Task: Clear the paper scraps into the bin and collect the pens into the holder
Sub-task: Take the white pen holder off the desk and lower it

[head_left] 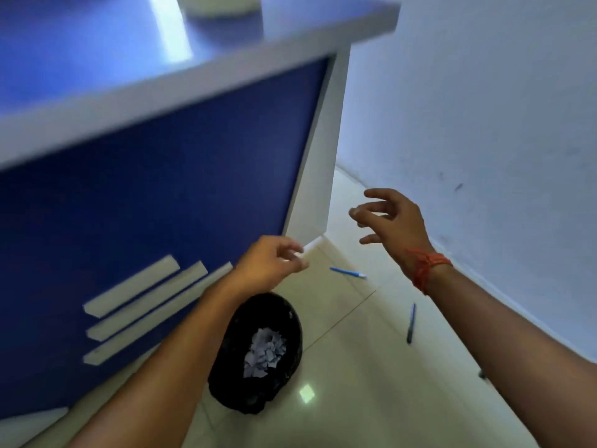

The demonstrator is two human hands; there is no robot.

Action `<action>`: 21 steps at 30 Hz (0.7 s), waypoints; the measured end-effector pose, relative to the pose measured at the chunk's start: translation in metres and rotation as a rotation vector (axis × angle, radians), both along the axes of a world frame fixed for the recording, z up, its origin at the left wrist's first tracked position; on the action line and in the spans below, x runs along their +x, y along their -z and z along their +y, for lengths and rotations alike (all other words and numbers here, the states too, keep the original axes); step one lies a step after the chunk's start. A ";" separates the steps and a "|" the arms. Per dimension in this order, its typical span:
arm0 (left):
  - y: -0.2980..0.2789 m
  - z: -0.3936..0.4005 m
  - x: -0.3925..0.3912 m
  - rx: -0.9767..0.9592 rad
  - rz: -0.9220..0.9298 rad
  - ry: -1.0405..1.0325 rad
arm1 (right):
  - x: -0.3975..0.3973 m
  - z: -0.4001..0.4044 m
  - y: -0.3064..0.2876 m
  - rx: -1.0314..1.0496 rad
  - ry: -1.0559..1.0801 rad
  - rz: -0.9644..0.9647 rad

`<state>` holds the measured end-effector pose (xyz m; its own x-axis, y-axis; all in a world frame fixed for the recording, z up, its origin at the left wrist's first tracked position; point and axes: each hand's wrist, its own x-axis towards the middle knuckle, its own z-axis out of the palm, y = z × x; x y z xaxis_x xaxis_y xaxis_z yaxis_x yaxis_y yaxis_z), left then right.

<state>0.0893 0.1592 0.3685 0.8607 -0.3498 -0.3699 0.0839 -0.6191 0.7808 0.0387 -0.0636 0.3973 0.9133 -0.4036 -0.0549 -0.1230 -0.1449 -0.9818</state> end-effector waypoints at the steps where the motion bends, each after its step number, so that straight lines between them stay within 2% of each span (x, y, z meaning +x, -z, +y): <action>1: -0.040 -0.009 -0.001 -0.125 -0.053 -0.047 | 0.001 -0.003 -0.040 0.003 0.024 -0.013; 3: -0.110 -0.024 -0.003 -0.274 -0.170 -0.116 | 0.000 -0.002 -0.107 0.010 0.053 -0.041; 6: -0.228 -0.036 0.001 -0.395 -0.217 -0.164 | 0.000 0.005 -0.221 0.014 0.061 -0.061; 8: -0.282 -0.041 0.003 -0.455 -0.249 -0.193 | 0.003 0.011 -0.272 0.000 0.049 -0.085; 9: -0.292 -0.040 0.005 -0.473 -0.276 -0.206 | 0.004 0.015 -0.280 -0.004 0.041 -0.103; 10: -0.354 -0.033 0.015 -0.502 -0.286 -0.223 | 0.012 0.019 -0.341 0.001 0.043 -0.112; 16: -0.487 0.014 0.057 -0.577 -0.349 -0.348 | 0.043 0.054 -0.455 -0.015 0.012 -0.131; 19: -0.512 0.048 0.092 -0.561 -0.379 -0.370 | 0.080 0.081 -0.468 -0.042 -0.030 -0.121; 21: -0.505 0.071 0.123 -0.532 -0.366 -0.380 | 0.115 0.100 -0.456 -0.076 -0.042 -0.077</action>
